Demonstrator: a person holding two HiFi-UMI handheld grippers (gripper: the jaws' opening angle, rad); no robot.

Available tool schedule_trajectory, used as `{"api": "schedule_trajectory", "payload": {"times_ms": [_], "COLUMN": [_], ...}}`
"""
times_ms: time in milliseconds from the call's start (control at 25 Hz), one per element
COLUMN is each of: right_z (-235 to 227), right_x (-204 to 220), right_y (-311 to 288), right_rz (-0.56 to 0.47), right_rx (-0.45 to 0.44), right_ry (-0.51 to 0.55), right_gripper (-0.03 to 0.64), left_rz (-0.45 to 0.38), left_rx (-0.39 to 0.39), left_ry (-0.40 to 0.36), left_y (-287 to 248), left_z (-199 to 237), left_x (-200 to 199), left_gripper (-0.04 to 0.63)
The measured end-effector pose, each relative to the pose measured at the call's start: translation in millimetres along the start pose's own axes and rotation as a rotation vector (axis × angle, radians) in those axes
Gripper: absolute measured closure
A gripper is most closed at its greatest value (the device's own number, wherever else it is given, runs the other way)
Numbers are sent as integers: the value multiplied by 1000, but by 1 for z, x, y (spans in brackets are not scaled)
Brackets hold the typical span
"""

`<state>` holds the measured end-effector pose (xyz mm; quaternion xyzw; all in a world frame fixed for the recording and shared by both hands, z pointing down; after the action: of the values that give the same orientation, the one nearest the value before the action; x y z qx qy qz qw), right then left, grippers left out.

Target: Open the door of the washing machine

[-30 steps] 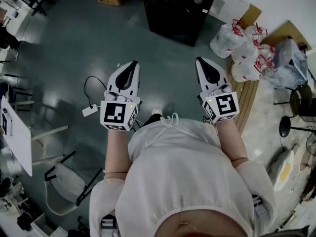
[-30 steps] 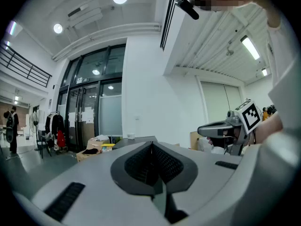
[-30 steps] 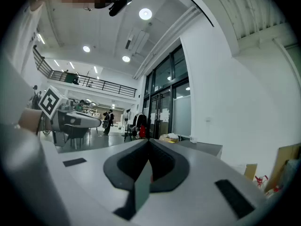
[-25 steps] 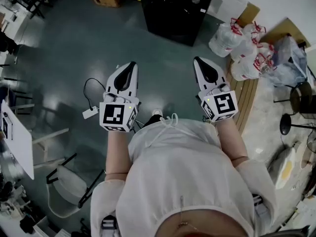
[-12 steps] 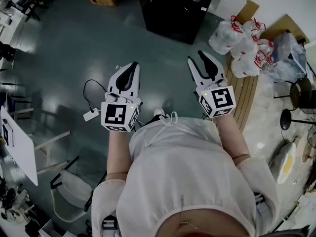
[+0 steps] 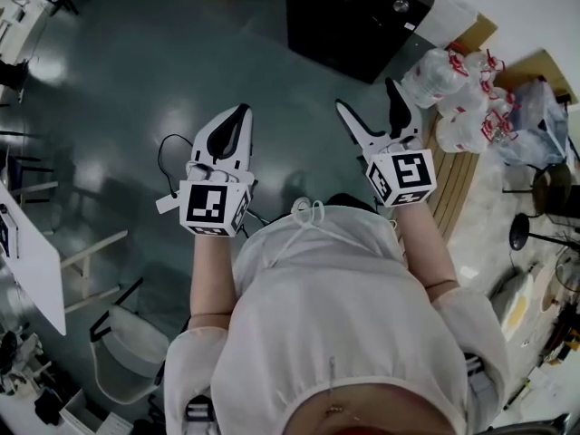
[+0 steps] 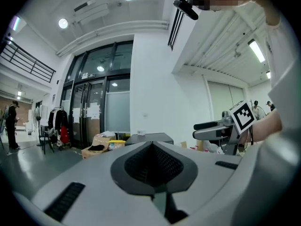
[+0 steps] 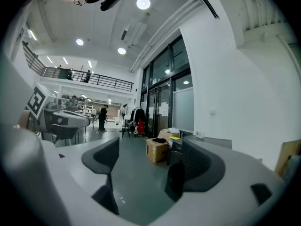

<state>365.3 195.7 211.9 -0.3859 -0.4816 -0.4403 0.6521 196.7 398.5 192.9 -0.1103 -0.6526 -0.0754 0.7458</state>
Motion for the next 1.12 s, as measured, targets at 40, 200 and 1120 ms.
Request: {"api": "schedule_trajectory", "payload": {"times_ms": [40, 200, 1120], "right_z": [6, 22, -19], "right_x": [-1, -4, 8], "right_y": [-8, -42, -402], "right_rz": [4, 12, 58], "right_rx": [-8, -37, -136], "right_ry": [1, 8, -1], "right_gripper": [202, 202, 206], "left_rz": [2, 15, 55], "left_rx": [-10, -57, -85], "left_ry": [7, 37, 12], "left_y": [4, 12, -203], "left_z": [9, 43, 295], "left_x": [1, 9, -25], "left_gripper": [574, 574, 574]}}
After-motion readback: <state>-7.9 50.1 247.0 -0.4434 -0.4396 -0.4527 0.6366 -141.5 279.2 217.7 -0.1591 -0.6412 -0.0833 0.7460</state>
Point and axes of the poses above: the fingertips, and each gripper's own axes: y backward along the fingers, z to its left, x out of its underside, the point moved 7 cm from there along y, backward along the fingers, and after that the axes turned 10 degrees about y, right-handed, at the moved point
